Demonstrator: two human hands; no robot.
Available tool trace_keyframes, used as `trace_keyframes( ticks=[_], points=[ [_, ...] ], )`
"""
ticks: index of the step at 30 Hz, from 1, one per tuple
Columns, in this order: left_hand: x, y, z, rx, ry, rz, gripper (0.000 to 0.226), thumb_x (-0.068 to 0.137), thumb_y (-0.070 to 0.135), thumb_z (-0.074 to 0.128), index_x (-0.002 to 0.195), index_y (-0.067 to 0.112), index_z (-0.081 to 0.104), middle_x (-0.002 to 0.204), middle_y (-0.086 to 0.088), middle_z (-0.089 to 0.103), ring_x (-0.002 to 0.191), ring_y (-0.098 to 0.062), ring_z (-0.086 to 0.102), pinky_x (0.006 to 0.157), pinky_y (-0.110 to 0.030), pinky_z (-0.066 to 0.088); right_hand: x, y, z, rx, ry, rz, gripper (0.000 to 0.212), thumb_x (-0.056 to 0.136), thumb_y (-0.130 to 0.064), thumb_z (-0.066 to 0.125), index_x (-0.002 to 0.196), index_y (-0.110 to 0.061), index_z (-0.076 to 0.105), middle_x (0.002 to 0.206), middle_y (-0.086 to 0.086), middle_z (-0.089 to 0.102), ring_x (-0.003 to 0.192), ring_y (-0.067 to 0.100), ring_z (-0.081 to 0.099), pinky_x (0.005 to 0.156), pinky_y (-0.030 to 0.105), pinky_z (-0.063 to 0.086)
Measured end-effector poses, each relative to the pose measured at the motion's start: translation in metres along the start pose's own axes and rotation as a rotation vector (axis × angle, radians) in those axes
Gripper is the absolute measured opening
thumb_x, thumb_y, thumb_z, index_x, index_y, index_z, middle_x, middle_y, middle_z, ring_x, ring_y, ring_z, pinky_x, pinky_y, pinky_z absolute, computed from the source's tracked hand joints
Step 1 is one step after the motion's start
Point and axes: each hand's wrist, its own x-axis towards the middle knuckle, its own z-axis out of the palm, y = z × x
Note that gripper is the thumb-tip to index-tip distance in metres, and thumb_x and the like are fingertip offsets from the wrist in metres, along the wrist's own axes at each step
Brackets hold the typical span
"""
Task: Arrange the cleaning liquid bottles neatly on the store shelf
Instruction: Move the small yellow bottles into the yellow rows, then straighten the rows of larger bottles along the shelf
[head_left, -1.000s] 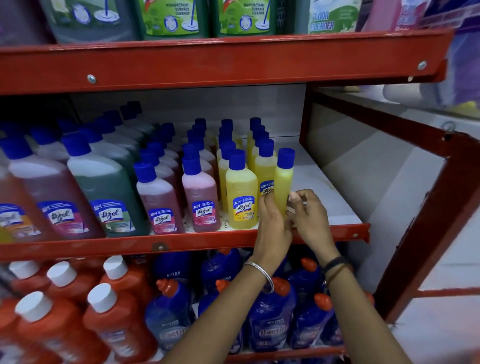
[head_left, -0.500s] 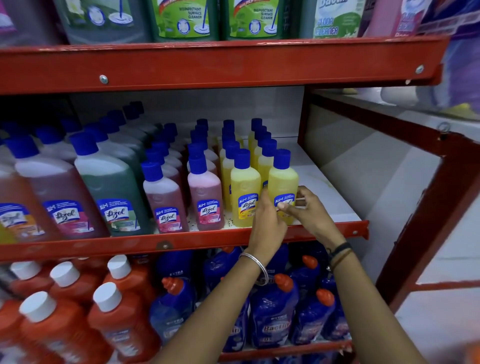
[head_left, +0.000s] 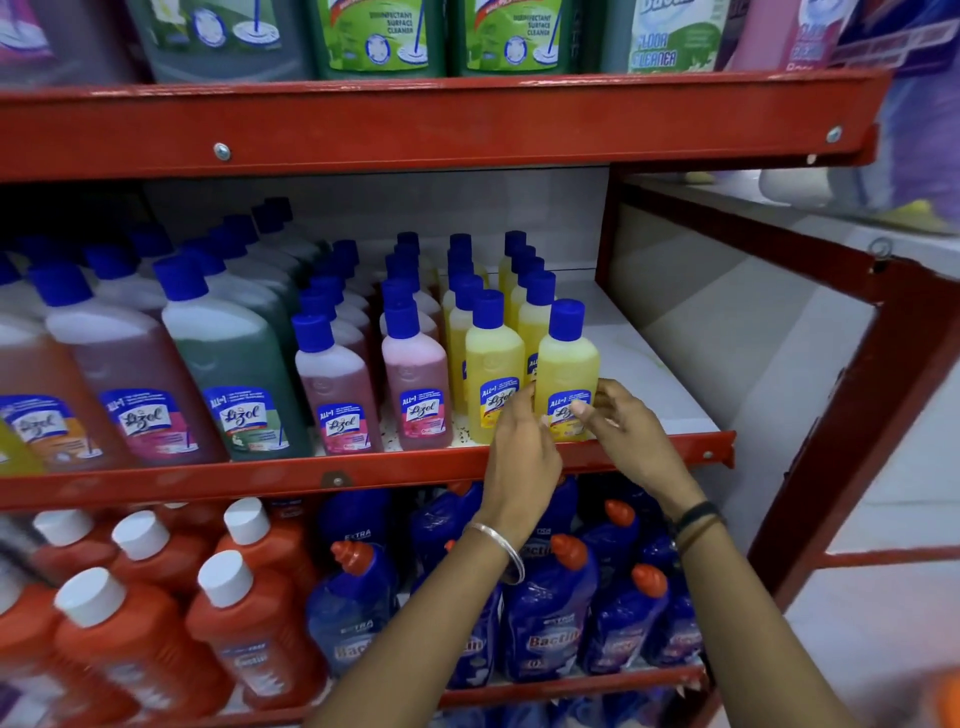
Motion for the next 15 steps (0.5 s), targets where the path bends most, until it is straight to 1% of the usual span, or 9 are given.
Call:
trace_keyframes(
  ticks=[2,3,4,6,8,9,10,12,15],
  points=[
    [-0.008,-0.003,-0.010,0.033,0.145,0.099,0.034,0.092,0.004,0.044,0.126,0.006,0.041,0.124,-0.010,0.049,0.115,-0.012,0.042,0.100,-0.021,0.036,-0.015,-0.010,0.010,0.024,0.368,-0.097,0.036,0.087,-0.031,0.061,0.118,-0.014,0.053,0.115,-0.001,0.057,0.106,0.009,0.056,0.094,0.026,0.047],
    [-0.010,-0.004,-0.016,0.037,0.208,0.132,0.035,0.091,0.003,0.045,0.126,0.007,0.040,0.126,-0.010,0.045,0.118,-0.010,0.038,0.102,-0.020,0.032,-0.023,-0.020,0.015,0.050,0.509,-0.180,0.033,0.088,-0.029,0.060,0.115,-0.012,0.053,0.114,-0.001,0.056,0.106,0.007,0.054,0.092,0.022,0.046],
    [-0.009,-0.005,-0.022,0.035,0.247,0.144,0.038,0.091,0.001,0.044,0.128,0.006,0.037,0.130,-0.011,0.040,0.122,-0.011,0.034,0.105,-0.020,0.031,-0.028,-0.033,0.018,0.046,0.571,-0.271,0.029,0.089,-0.026,0.058,0.113,-0.010,0.054,0.112,0.000,0.056,0.104,0.006,0.054,0.091,0.017,0.045],
    [0.000,-0.003,-0.034,0.025,0.270,0.141,0.043,0.093,0.002,0.042,0.134,0.006,0.029,0.139,-0.013,0.031,0.132,-0.018,0.031,0.109,-0.027,0.033,-0.029,-0.059,0.024,-0.055,0.528,-0.426,0.024,0.090,-0.021,0.057,0.111,-0.008,0.056,0.110,-0.001,0.055,0.102,0.003,0.051,0.088,0.009,0.040],
    [0.014,0.003,-0.045,0.023,0.265,0.141,0.044,0.095,0.005,0.041,0.136,0.006,0.026,0.142,-0.014,0.030,0.134,-0.021,0.031,0.110,-0.028,0.034,-0.019,-0.078,0.024,-0.139,0.479,-0.471,0.029,0.090,-0.020,0.057,0.117,-0.008,0.053,0.113,-0.002,0.051,0.105,0.002,0.047,0.090,0.004,0.034],
    [0.022,0.007,-0.049,0.017,0.253,0.140,0.044,0.096,0.007,0.041,0.137,0.006,0.026,0.142,-0.013,0.032,0.133,-0.020,0.033,0.109,-0.026,0.034,-0.012,-0.085,0.022,-0.155,0.470,-0.443,0.034,0.091,-0.021,0.057,0.121,-0.008,0.050,0.116,-0.001,0.049,0.107,0.002,0.044,0.091,0.003,0.031],
    [0.030,0.012,-0.052,0.011,0.233,0.134,0.044,0.095,0.008,0.042,0.137,0.006,0.027,0.140,-0.013,0.035,0.131,-0.019,0.036,0.107,-0.023,0.034,-0.004,-0.088,0.019,-0.165,0.455,-0.391,0.040,0.091,-0.024,0.056,0.126,-0.008,0.046,0.120,0.000,0.048,0.108,0.001,0.041,0.092,0.005,0.030],
    [0.043,0.017,-0.055,0.020,0.189,0.115,0.044,0.094,0.007,0.045,0.135,0.003,0.029,0.135,-0.015,0.043,0.125,-0.022,0.044,0.101,-0.021,0.036,0.009,-0.087,0.013,-0.196,0.371,-0.255,0.045,0.090,-0.028,0.056,0.129,-0.010,0.043,0.126,0.005,0.048,0.108,0.003,0.040,0.093,0.016,0.031],
    [0.055,0.019,-0.056,0.035,0.116,0.032,0.046,0.091,0.005,0.050,0.133,0.000,0.031,0.131,-0.019,0.046,0.120,-0.027,0.049,0.097,-0.027,0.042,0.020,-0.076,0.012,-0.202,0.230,-0.133,0.039,0.089,-0.031,0.056,0.122,-0.011,0.049,0.124,0.008,0.057,0.110,0.016,0.052,0.088,0.025,0.036]
  ],
)
